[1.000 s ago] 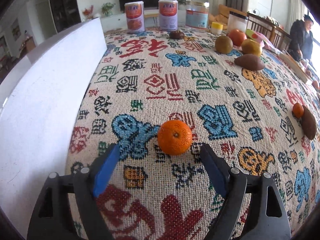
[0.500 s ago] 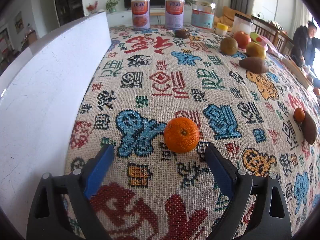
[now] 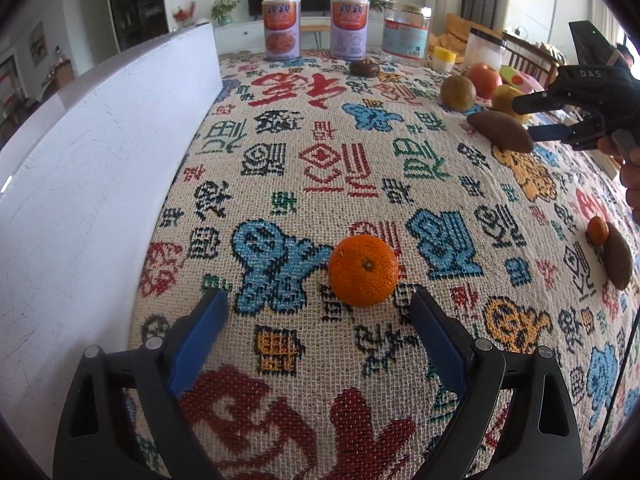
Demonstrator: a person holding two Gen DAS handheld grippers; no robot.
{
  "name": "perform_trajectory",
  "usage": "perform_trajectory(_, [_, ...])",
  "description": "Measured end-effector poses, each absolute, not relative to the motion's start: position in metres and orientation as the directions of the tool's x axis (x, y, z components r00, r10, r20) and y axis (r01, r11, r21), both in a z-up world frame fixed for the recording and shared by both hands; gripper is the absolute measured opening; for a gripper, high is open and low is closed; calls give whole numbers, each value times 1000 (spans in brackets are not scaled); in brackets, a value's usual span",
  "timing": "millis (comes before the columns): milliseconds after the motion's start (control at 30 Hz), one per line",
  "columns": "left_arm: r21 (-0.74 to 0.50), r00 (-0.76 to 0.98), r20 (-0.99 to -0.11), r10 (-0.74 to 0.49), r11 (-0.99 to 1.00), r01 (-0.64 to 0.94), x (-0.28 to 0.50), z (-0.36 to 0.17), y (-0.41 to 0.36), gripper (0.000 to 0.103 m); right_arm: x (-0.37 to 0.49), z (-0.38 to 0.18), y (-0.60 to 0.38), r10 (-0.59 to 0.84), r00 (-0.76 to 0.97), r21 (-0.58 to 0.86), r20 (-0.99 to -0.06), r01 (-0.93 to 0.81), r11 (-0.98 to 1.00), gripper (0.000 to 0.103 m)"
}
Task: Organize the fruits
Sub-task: 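Grasp the sweet potato with the right tool while the left holds the mandarin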
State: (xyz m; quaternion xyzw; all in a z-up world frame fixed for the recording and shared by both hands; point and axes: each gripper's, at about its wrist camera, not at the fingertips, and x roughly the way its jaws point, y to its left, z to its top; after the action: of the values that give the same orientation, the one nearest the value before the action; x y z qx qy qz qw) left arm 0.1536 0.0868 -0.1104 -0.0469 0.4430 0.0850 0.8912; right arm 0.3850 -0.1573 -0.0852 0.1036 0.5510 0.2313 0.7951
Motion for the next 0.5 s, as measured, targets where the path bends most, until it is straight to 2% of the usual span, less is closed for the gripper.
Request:
perform_trajectory(67, [-7,593,-797,111,981,-193,154,-111,87,93,372,-77,-152,550,202,475,-810,-322,819,59])
perform_trajectory(133, [-7,593,-797,111,981,-194,154,-111,86,94,361,-66,-145,478,245,380,-843,-357,853,60])
perform_trajectory(267, [-8,593,-797,110,981,-193,154,-111,86,93,371,-75,-129,395,264,316,-880,-297,901,63])
perform_trajectory(433, [-9,593,-797,110,981,-193,154,-111,87,93,382,-103,-99,365,263,312,-893,-224,923,62])
perform_trajectory(500, [-10,594,-797,109,981,-193,154,-111,87,93,371,-107,-82,258,289,188,-922,-249,950,49])
